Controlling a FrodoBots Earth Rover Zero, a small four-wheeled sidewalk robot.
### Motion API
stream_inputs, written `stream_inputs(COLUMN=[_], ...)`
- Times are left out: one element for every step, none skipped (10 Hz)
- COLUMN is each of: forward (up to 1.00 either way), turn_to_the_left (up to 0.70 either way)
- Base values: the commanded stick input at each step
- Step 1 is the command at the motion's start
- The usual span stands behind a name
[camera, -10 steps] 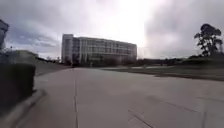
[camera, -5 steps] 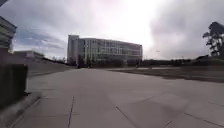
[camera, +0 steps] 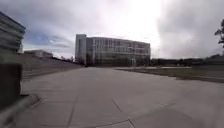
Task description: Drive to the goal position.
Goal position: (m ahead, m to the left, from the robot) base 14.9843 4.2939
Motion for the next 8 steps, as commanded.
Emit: stream_inputs(forward=[0.70, 0.70, 0.70, 0.70, 0.70, 0.70, 0.70, 0.70], turn_to_the_left=[0.18, 0.01, 0.00, 0.00, 0.00, 0.00, 0.00, 0.00])
